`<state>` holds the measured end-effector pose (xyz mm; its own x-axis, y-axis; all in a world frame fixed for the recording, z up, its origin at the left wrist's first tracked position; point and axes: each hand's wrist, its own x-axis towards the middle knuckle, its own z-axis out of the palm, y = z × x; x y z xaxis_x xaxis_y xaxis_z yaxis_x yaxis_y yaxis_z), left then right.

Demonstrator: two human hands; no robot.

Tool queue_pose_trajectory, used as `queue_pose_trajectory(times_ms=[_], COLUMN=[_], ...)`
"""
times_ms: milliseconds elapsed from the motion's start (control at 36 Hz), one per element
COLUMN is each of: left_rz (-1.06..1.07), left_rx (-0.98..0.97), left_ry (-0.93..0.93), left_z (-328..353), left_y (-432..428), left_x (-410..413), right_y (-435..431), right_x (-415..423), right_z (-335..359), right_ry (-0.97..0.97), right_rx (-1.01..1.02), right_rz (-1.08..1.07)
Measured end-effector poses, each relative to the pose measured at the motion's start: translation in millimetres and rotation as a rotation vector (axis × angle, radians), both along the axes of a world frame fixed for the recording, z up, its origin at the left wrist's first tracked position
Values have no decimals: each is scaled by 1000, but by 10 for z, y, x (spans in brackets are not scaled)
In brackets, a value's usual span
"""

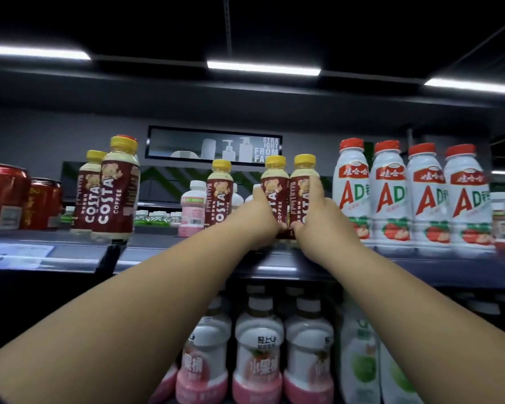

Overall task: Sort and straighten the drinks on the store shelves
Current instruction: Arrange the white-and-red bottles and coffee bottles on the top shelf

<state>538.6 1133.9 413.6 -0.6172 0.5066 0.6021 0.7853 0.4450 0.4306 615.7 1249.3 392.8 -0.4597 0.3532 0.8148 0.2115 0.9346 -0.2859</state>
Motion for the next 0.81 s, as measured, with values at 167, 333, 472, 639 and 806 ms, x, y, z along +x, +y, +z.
queue_pose_trajectory(times_ms=[167, 333, 472, 639, 806], left_rz=[47, 113, 144, 198, 94], left_rx=[-16, 13, 27, 31, 57], left_ry=[41, 75, 71, 105, 137], left_z=[-8, -34, -53, -102, -250], left_y=[-135, -539, -994, -1369, -1481], left_x=[11, -88, -284, -452, -488], right_y=[-32, -364, -756, -1106, -1125], right_x=[27, -71, -299, -555, -614], right_z=[-9, -1, -5, -24, -125], right_ry=[43, 52, 54, 56, 124], right_rx=[7, 20, 28, 37, 18], right_rz=[47, 111, 191, 232, 301])
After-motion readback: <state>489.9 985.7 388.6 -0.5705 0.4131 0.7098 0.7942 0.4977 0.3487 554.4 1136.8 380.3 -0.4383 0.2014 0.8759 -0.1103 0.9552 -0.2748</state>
